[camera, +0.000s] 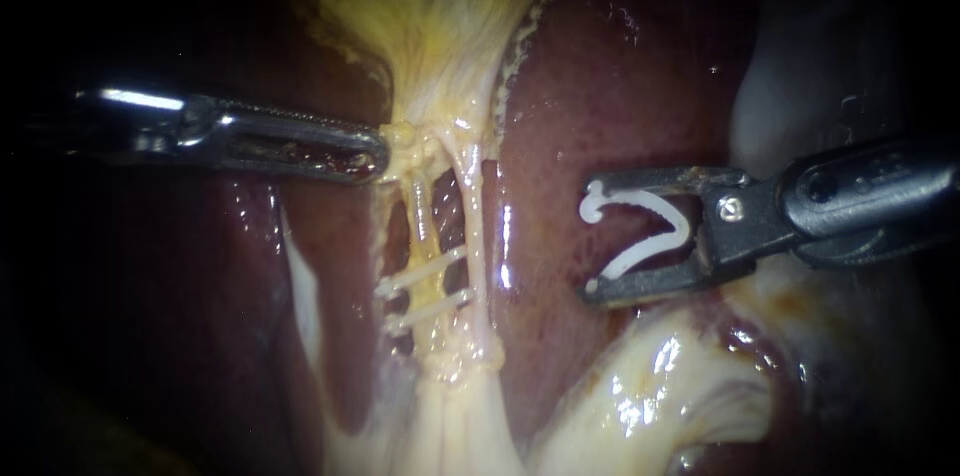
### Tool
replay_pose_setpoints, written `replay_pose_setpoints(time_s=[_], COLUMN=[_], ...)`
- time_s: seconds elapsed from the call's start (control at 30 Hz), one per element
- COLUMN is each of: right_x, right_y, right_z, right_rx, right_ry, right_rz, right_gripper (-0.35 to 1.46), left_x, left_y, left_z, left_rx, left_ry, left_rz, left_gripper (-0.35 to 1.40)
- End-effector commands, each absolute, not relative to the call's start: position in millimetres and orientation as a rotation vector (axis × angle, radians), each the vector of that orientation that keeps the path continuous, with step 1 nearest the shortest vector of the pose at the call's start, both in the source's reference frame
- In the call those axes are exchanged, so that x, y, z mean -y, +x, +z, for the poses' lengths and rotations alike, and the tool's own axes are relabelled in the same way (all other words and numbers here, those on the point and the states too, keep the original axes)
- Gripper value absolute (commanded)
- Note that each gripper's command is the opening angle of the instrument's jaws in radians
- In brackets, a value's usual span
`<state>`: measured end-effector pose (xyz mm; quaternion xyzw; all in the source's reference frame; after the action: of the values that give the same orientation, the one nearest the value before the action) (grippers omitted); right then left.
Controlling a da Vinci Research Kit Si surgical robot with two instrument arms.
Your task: Clipping third clip left tube
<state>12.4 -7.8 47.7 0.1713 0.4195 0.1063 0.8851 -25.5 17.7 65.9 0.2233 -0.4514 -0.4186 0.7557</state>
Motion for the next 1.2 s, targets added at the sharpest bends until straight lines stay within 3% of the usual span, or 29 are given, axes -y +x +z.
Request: replay_pose_setpoints(time_s=[0.03,0.3,0.77,1.2], right_x=[7.8,7.8,7.8,7.7], right_y=[12.4,12.4,12.4,13.0], right_z=[47.7,47.7,47.6,47.5], right_rx=[-0.872,-0.872,-0.873,-0.9], right_ry=[0.357,0.357,0.36,0.395], right_rz=[0.221,0.221,0.22,0.232], right_gripper=[0.49,0.49,0.49,0.49], left_x=[-17.7,-18.1,-21.8,-21.4], left_y=[-25.5,-24.6,-19.8,-19.9], left_z=[65.9,64.6,59.0,59.3], left_rx=[0.985,0.993,1.046,1.042], left_ry=[0.487,0.496,0.488,0.479], left_rz=[-0.913,-0.915,-0.999,-1.011], left_gripper=[-0.35,-0.35,-0.35,-0.35])
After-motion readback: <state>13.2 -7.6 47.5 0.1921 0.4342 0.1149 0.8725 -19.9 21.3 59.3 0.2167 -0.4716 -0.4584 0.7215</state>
